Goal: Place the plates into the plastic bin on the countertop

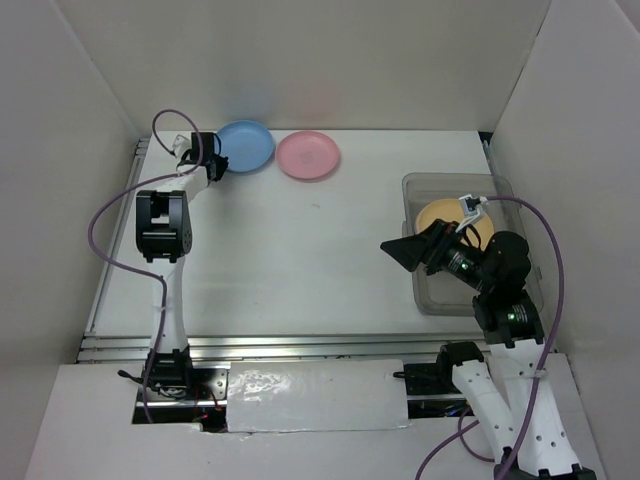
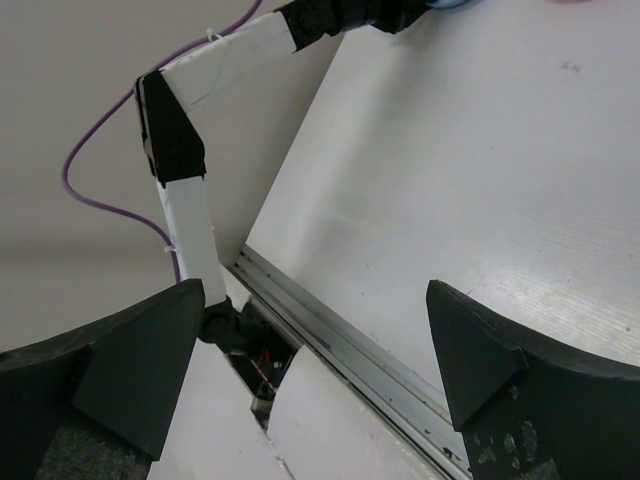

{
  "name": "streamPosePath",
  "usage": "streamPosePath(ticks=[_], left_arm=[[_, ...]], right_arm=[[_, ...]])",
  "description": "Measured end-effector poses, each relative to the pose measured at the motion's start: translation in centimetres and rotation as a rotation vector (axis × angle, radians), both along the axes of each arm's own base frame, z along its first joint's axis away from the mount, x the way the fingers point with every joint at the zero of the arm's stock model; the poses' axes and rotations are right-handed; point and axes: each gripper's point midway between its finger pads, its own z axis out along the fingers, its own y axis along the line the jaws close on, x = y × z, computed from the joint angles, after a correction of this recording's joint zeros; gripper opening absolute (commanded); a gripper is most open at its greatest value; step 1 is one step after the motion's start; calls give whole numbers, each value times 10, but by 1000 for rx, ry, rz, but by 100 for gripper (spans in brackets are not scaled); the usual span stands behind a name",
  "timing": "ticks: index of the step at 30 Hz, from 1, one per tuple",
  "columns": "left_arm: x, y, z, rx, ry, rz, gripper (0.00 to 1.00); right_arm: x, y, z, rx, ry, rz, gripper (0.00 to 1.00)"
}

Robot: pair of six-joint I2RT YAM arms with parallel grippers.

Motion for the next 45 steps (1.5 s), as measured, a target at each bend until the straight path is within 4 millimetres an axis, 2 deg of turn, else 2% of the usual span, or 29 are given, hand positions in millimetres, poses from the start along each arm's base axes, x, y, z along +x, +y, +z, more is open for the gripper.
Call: streamPosePath(ticks=[2,3,4,7,9,11,13,15,17,20,22,24,27,30,31,32,33,34,35,36,38,39,40,41,43,45], left_arm=[[-6,4,2,-6,4,8,0],[-17,8,2,-3,22,17,0],[-35,13,5,-1,48,35,0],[-107,27,12,25,150,72,0],[-159,32,30,57,186,70,0],[-191,24,63,102,173,20,0],[-201,-4,104,142,103,-79,0],[-208,-47,140,159,9,-216,0],[-225,-93,163,167,-59,-367,0],[-263,-146,174,188,-73,-543,0],[-286,-172,177,201,-71,-631,0],[-306,-189,179,207,-65,-695,0],[-329,-200,182,224,-56,-759,0],[-344,-208,189,227,-69,-797,0],[-348,-211,190,232,-71,-805,0],[-352,-212,191,241,-68,-812,0],[-356,-214,190,251,-64,-817,0],[-359,-213,189,265,-53,-817,0],[-362,-213,186,281,-40,-819,0],[-365,-208,182,299,-16,-810,0],[-366,-203,179,310,7,-794,10],[-366,-201,181,319,10,-787,39],[-366,-199,183,331,12,-782,57],[-366,-196,185,345,14,-774,99],[-365,-194,191,345,3,-743,99],[-367,-187,197,349,-9,-715,99]], right_arm=[[-1,0,2,0,-5,-3,100],[0,0,2,-2,-7,-6,100],[0,-1,2,-4,-9,-9,100],[4,-1,-2,-12,5,-23,100],[12,2,-8,-27,36,-39,100],[21,7,-17,-52,74,-52,100],[34,12,-24,-83,108,-67,100],[48,20,-29,-113,128,-76,100],[65,28,-39,-146,158,-81,100],[87,40,-58,-204,211,-91,100],[97,44,-71,-242,238,-106,100],[100,48,-83,-270,261,-114,100],[102,54,-94,-300,275,-122,98],[102,62,-106,-336,286,-119,72],[102,64,-110,-350,293,-124,59],[103,65,-114,-363,298,-130,32],[103,66,-118,-378,302,-133,22],[102,67,-121,-385,307,-143,6],[102,67,-122,-390,311,-155,0],[102,68,-120,-379,315,-169,0],[101,71,-116,-379,305,-189,0],[101,72,-116,-384,305,-198,0],[101,73,-115,-383,311,-209,0],[103,72,-112,-387,310,-229,0],[112,56,-114,-417,329,-301,0],[127,26,-120,-426,369,-406,0]])
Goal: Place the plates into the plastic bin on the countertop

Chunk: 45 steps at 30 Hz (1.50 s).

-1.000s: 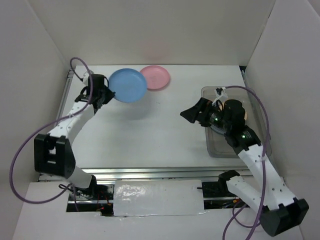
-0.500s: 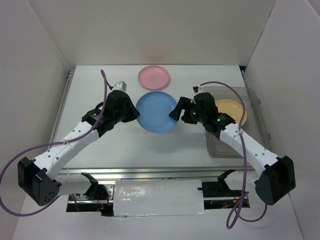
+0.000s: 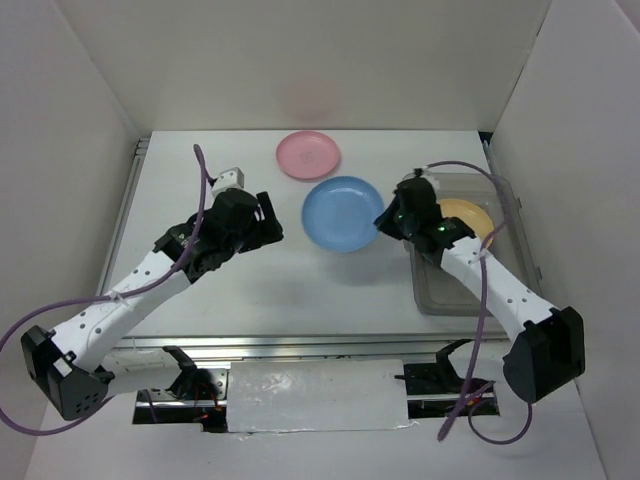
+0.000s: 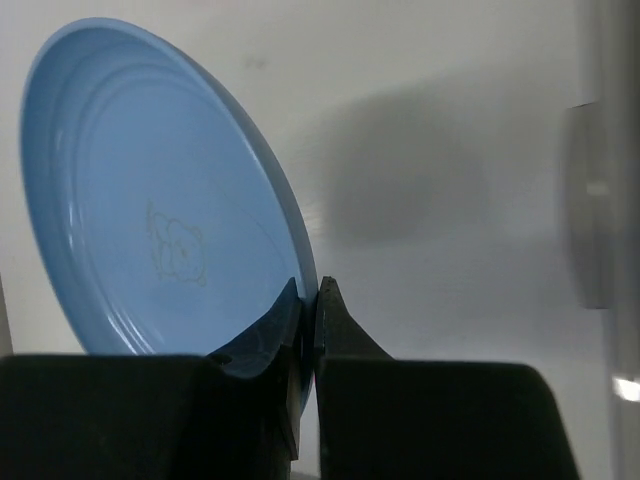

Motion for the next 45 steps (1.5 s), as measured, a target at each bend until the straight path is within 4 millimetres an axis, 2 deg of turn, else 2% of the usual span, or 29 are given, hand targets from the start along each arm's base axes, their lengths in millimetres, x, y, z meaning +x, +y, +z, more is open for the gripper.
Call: streamPosePath(ticks=[1,4,7,9,12,14,16,18,19,20,26,30,33,36,38,41,43,45], left_arm=[[-2,3,3,1,-8,8,99],[-8,17,10,-6,-40,32,99],[-13,30,7,-7,-46,53,99],[-15,38,-3,8,-29,61,99],[-17,45,-21,37,10,58,99],[-20,48,-32,54,36,44,99],[-21,49,-42,60,57,33,99],[-21,49,-49,67,73,17,99],[-21,48,-52,67,80,11,99],[-21,47,-55,67,87,5,99],[-24,44,-66,65,104,-31,99],[-19,44,-65,46,96,-22,99],[-4,49,-62,-3,78,23,99],[27,58,-63,-85,60,107,99],[53,64,-70,-142,58,163,99],[103,72,-90,-247,79,248,99],[148,72,-110,-338,86,274,99],[177,70,-128,-390,95,279,99]], right_arm=[[7,-18,-3,-2,14,-55,0],[25,-106,-6,24,14,-324,0],[18,-185,-10,63,10,-553,0],[9,-236,-16,84,13,-704,0],[-1,-277,-34,128,60,-815,0],[-2,-288,-52,156,112,-833,0],[-3,-288,-66,178,154,-826,0],[-7,-284,-74,192,175,-813,24],[-7,-281,-74,202,176,-805,44],[-7,-280,-72,204,168,-801,99],[-14,-286,-42,185,83,-844,100],[-24,-285,2,169,-37,-858,100],[-30,-272,51,176,-179,-807,100],[-33,-232,88,233,-289,-636,100],[-36,-199,97,287,-325,-488,100],[-47,-149,99,374,-332,-250,100],[-57,-126,95,412,-318,-144,100],[-65,-110,88,443,-301,-70,100]])
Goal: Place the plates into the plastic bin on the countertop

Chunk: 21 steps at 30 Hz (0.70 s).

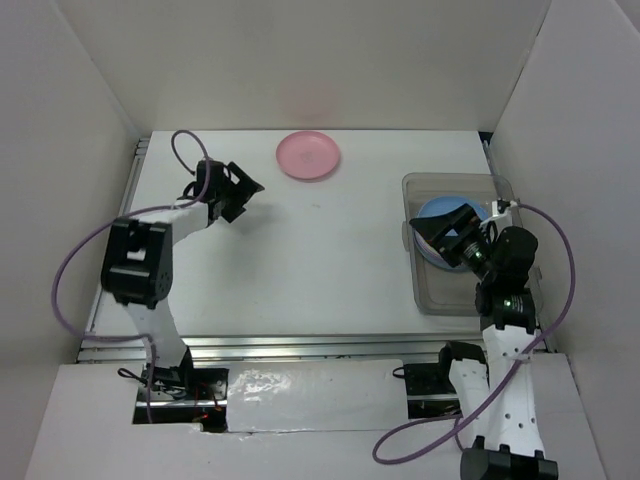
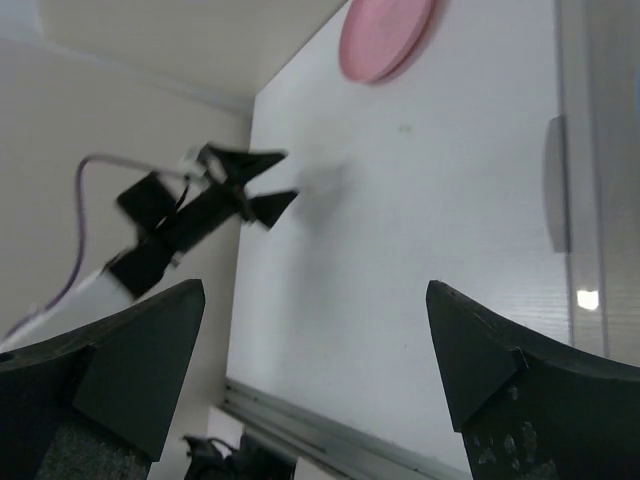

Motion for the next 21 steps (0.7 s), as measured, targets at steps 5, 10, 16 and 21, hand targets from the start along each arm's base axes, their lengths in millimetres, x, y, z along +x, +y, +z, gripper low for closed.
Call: streamPosePath(ticks=[5,10,16,21], left_arm=[[85,-19,-45,-106,-28,-10,99],[162,-43,-36,-112,-145,-39,98],[204,-66,-42,-39,-155,-47,85],[207,-75,-52,61,-122,-16,60]], right_arm=[[-26,33,4,14,-49,149,100],[-38,44,14,-6,-95,209,100],[-44,48,15,-17,-101,229,100],[-55,51,28,-22,-132,243,100]])
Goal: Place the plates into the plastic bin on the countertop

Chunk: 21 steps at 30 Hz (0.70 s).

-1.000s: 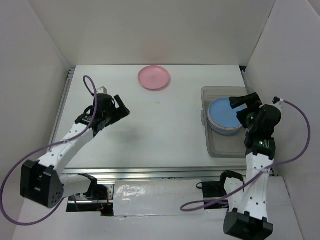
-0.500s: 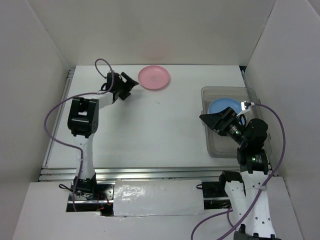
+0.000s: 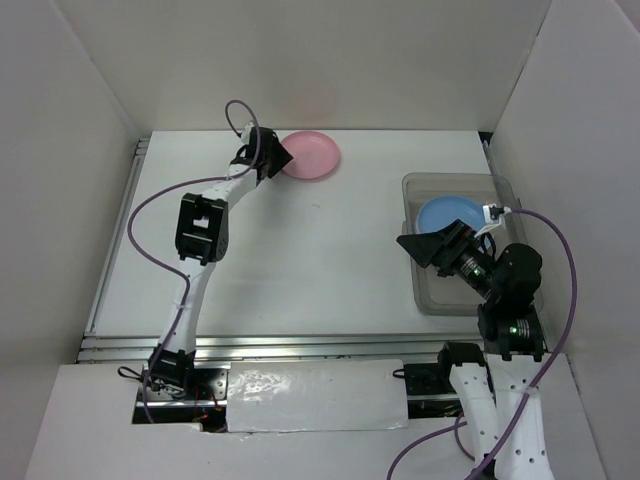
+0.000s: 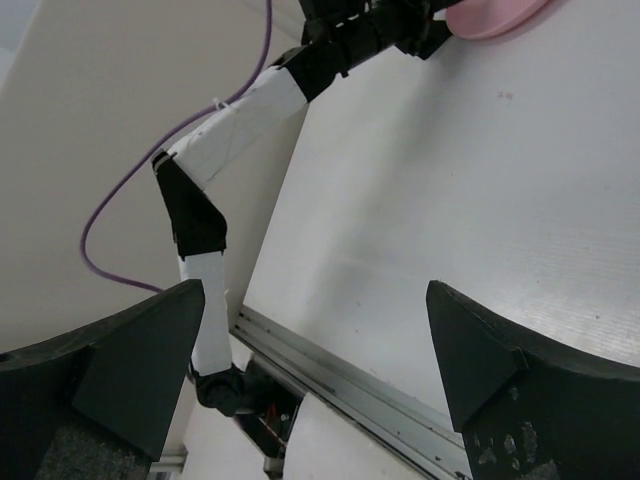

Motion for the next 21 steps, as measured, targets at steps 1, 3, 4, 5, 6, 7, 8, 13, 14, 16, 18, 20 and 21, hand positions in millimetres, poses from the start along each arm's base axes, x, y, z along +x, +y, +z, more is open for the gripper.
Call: streamPosePath(ticks=[1,3,4,5,6,7,8,13,14,16,18,20,21], left_arm=[[-1,0,-2,21,7,7,39],[-8,2,-10,60,44,19,17],[-11,1,-13,71,56,19,5],[-12,1,-15,78,60,20,0],[-14,0,-15,86,65,20,0],[-14,1,-15,90,65,25,0],[-17,2,-15,94,67,31,0],[-87,22,-8,187,158,83,0],[-113,27,-3,219,180,88,0],[-164,25,21,298,191,44,0],[-208,10,53,343,163,-29,0],[-241,-15,87,351,97,-113,0],[-257,-30,104,347,55,-163,0]], right_arm=[[-2,0,4,-1,-10,1,100],[-8,1,15,-2,-41,5,100],[-11,1,20,-4,-58,5,100],[-15,2,25,-5,-73,6,100],[-18,2,30,-8,-91,7,100],[-21,2,33,-10,-101,7,100],[-22,2,36,-13,-111,7,100],[-19,0,33,-19,-109,-6,100],[-17,0,29,-19,-96,-10,100],[-7,-1,18,-25,-52,-22,100],[6,-2,7,-35,0,-35,100],[23,1,-10,-57,71,-38,100],[31,4,-20,-71,110,-34,100]])
